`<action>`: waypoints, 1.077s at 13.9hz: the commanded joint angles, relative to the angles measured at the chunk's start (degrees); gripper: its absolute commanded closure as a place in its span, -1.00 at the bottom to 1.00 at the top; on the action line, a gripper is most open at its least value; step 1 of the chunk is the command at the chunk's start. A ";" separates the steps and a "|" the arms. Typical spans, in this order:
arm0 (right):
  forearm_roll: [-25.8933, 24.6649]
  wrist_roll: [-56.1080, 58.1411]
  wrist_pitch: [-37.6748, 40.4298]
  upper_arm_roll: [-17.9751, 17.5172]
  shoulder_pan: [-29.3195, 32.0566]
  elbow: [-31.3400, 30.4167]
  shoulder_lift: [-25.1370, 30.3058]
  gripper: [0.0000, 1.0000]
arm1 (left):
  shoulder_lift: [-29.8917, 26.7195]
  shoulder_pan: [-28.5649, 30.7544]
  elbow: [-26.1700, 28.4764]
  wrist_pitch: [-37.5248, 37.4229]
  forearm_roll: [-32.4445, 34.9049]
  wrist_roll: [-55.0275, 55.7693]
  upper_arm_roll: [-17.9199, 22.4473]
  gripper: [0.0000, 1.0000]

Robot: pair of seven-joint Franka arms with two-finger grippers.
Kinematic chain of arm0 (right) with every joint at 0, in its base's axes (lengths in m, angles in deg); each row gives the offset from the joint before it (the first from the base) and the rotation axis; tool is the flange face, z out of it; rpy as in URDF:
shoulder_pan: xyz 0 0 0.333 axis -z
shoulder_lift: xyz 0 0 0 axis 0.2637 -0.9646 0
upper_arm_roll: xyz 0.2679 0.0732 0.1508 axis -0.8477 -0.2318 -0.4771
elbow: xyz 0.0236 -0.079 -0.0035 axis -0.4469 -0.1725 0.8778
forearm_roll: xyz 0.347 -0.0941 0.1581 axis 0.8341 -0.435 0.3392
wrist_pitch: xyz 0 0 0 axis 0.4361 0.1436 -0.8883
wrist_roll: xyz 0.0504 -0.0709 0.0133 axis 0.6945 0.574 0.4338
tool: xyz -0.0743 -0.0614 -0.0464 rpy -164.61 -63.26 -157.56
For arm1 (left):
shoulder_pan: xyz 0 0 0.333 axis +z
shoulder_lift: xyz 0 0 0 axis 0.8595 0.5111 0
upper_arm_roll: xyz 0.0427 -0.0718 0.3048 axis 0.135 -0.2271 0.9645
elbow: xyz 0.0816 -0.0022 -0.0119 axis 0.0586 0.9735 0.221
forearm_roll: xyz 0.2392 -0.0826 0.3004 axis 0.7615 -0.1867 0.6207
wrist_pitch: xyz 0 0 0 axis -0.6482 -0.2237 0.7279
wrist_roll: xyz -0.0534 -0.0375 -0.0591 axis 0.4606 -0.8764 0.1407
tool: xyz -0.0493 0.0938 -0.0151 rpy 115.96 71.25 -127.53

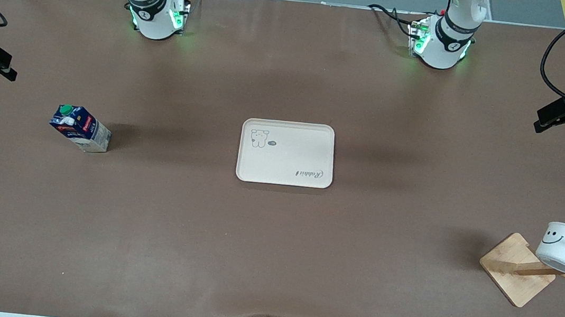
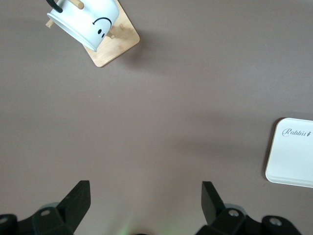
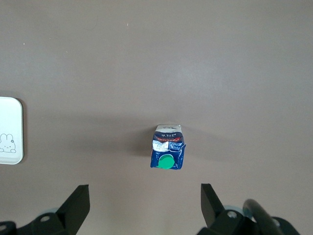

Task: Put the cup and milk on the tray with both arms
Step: 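Move the left gripper toward the white mug on the wooden stand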

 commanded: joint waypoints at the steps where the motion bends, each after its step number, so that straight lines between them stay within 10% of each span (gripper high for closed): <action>1: -0.03 0.24 0.92 -0.42 0.88 1.60 -0.80 -1.00 | 0.31 0.09 -1.04 0.05 1.05 -0.01 0.00 -1.00; 9: -0.03 0.24 1.01 -0.34 0.88 1.51 -0.80 -1.00 | 1.98 3.87 -1.84 4.07 0.79 0.17 0.17 -1.00; 15: 0.05 0.24 0.92 -0.34 0.97 1.60 -0.89 -1.00 | 1.80 7.74 9.31 21.64 0.62 0.08 0.08 -1.00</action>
